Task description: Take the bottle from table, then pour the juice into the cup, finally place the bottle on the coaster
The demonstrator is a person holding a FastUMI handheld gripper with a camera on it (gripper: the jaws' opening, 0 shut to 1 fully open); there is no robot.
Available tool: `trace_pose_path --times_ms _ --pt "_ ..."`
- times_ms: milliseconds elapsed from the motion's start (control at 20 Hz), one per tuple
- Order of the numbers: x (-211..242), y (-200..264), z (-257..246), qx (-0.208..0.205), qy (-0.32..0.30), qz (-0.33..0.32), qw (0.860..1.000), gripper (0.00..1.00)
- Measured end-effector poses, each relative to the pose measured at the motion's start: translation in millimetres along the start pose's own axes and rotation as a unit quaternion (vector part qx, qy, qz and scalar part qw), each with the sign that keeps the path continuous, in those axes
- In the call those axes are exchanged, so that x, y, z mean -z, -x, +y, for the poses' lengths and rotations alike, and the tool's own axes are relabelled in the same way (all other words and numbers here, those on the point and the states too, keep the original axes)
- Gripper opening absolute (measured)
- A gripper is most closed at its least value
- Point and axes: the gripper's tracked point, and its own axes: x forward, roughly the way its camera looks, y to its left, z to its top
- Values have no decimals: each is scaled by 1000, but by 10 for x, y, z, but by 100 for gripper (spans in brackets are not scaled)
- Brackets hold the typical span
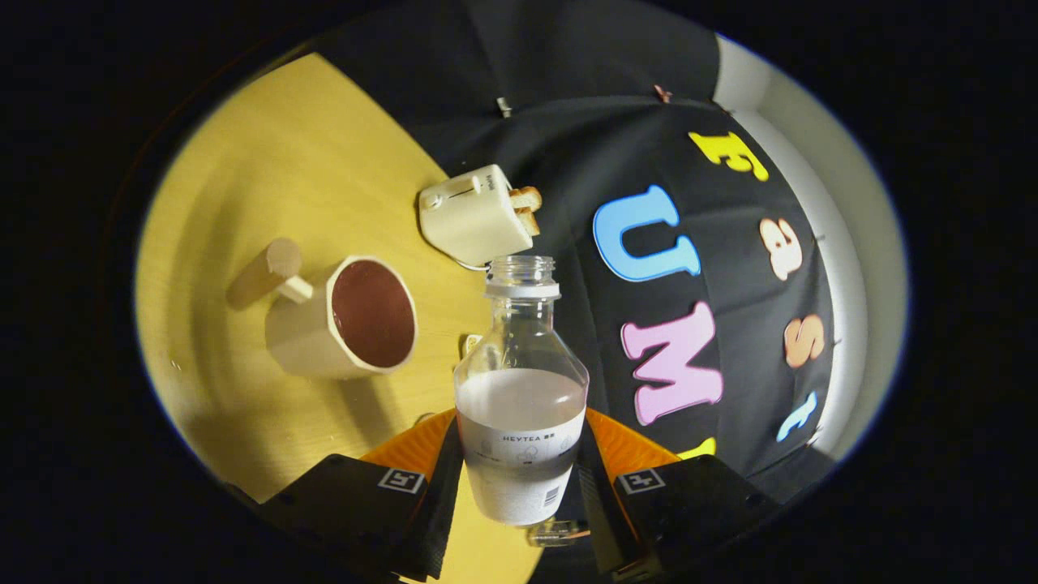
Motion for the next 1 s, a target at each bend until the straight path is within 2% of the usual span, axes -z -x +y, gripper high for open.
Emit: trace_pose_path --times_ms 150,350,500,700,850,900,1000 --pt "113 1 12 4 -106 22 994 71" --pt "142 -7 -23 -8 -219 24 975 71" --pt "109 33 16 -28 -331 23 943 71" --pt "67 -67 -322 -10 -451 -13 892 71" --pt "197 -254 -496 5 -523 -21 852 71" --pt "267 -342 -559 15 -534 -20 845 72" --pt "469 -533 -644 38 -536 -15 843 72"
